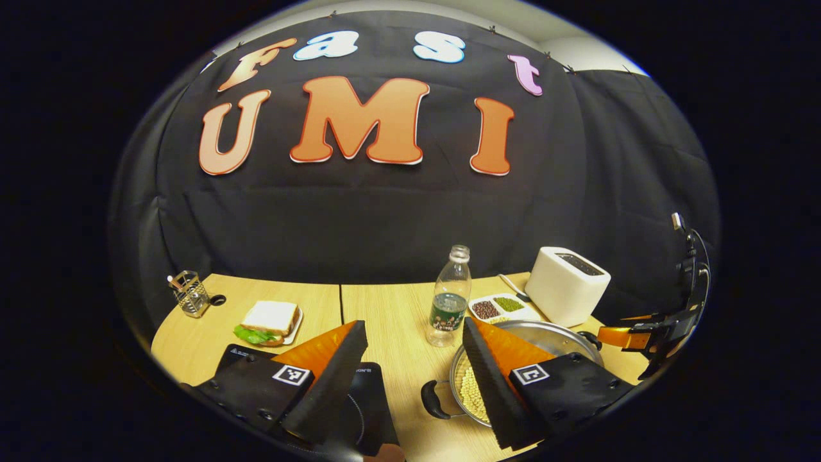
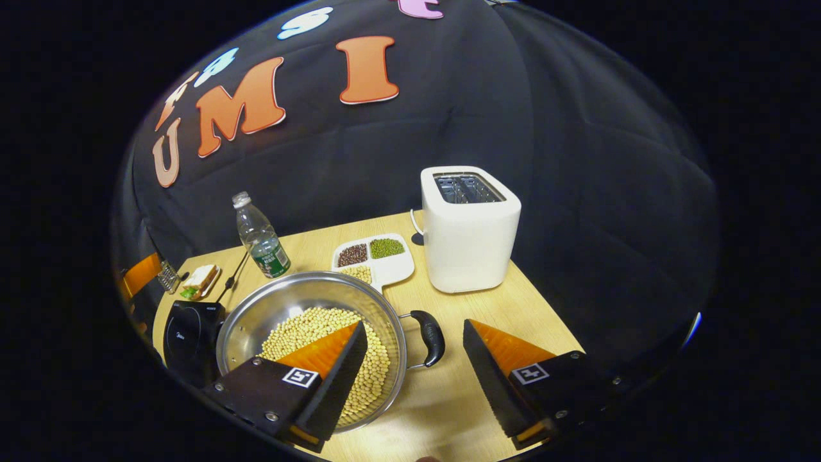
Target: First push the handle of the pot to place it horizontally, then grasp the pot with both hands and set it on the induction cooktop.
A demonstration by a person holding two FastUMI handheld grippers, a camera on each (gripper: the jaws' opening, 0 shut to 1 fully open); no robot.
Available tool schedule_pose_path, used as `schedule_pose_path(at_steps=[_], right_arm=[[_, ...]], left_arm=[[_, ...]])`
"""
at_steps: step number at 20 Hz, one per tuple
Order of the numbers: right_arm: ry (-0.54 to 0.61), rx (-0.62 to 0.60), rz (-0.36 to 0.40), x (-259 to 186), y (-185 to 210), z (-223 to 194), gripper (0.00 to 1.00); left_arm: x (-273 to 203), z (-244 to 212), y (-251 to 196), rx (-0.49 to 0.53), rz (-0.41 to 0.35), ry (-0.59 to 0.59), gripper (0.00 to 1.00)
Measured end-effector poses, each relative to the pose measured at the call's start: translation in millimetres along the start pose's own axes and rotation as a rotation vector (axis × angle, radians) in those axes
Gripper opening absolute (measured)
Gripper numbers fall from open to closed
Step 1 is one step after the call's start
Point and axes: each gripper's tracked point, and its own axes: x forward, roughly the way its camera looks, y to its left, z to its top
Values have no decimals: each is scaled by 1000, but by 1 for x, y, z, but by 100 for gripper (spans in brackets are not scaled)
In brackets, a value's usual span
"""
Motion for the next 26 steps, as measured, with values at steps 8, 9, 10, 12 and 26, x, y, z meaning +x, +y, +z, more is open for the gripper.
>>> schedule_pose_path(at_steps=[8,9,10,12,26], right_arm=[[72,-8,-4,43,-1,-21,94],[79,-8,-4,47,-1,-23,94],[86,-11,-7,50,-1,-26,94],[96,-20,-12,55,0,-31,94],[168,35,-31,41,1,-42,59]], left_arm=[[36,-80,-27,28,-17,154,99],[37,-93,-32,24,-21,179,99],[40,-102,-31,20,-19,205,99],[49,-125,-33,8,-15,263,99],[52,-158,-38,-100,38,422,63]])
